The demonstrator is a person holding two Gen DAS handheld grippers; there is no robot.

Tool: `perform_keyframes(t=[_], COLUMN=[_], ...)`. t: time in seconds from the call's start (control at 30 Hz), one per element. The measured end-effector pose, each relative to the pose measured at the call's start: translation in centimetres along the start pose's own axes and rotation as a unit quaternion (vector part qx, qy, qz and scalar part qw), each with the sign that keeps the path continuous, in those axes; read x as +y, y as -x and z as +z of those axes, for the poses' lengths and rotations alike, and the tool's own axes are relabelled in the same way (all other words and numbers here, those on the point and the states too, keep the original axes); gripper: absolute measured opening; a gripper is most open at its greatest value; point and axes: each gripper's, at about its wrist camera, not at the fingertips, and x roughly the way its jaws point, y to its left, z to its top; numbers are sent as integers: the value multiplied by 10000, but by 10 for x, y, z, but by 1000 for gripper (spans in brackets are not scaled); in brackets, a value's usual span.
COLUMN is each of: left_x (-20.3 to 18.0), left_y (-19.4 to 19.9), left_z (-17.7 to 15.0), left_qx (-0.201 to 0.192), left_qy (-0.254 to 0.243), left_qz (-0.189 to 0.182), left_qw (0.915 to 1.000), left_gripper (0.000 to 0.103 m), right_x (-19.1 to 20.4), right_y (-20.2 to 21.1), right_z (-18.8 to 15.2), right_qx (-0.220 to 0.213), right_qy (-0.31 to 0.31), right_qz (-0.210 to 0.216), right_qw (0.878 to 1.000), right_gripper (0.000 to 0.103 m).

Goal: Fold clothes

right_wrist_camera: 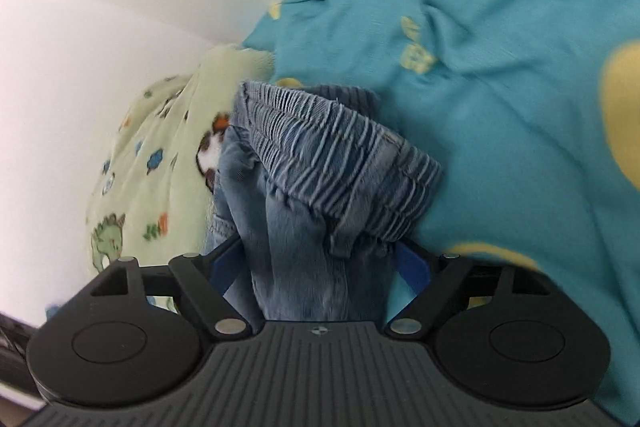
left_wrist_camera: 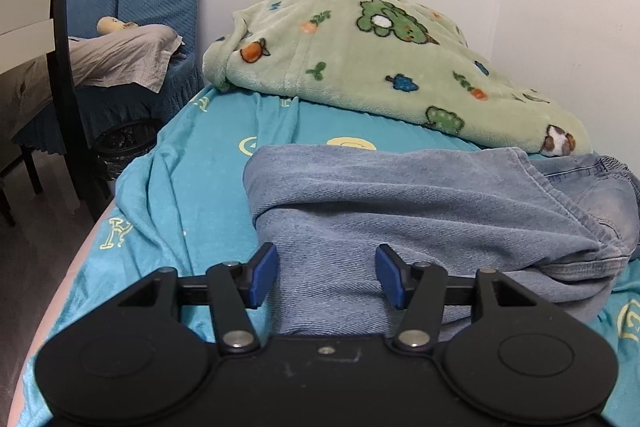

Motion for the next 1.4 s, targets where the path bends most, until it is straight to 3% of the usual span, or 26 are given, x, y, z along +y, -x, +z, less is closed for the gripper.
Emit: perform_keyframes(t=[0.07,0.13,0.17,0.33,0.4,0.5,0.73,0.83,1.07,1.17,1.4], left_x=[-1,-1,-1,0,0,2,4,3,-3,-7,12], left_y=[-2,-3,-4,-4,-4,-4,-4,-3,18,30,41], left_z=[0,-1,-1,-2,-2,-2,0,2,12,16,27], left_qx=[1,-3,-3,-4,7,22,54,41,-121,-278,-413], left_qy=[-24,-26,-22,-10,-11,7,97,73,-112,-218,123], left_qz=[33,60,65,56,50,49,22,15,-207,-273,-126], left_qw=[10000,10000,10000,10000,10000,10000,9999,10000,9996,9990,9990], left_gripper=[51,51,51,51,51,51,51,51,51,51,51], right_x=[5,6,6,31,51,77,42,61,154,192,240], right_y=[-8,-16,-18,-22,-14,-8,-45,-35,26,40,56], right_z=[2,5,7,10,9,4,-10,-14,-50,-86,-191], right_qx=[-22,-80,-103,-344,-559,-831,-659,-792,-1477,-1645,-1388], right_qy=[69,-24,-43,560,1096,1399,1161,1640,3249,3880,5148], right_qz=[64,24,-47,45,312,810,-33,16,811,1172,1900], right_qw=[10000,10000,9999,9978,9919,9833,9910,9833,9306,8992,8244], right_gripper=[81,66,44,20,16,15,12,12,11,10,10])
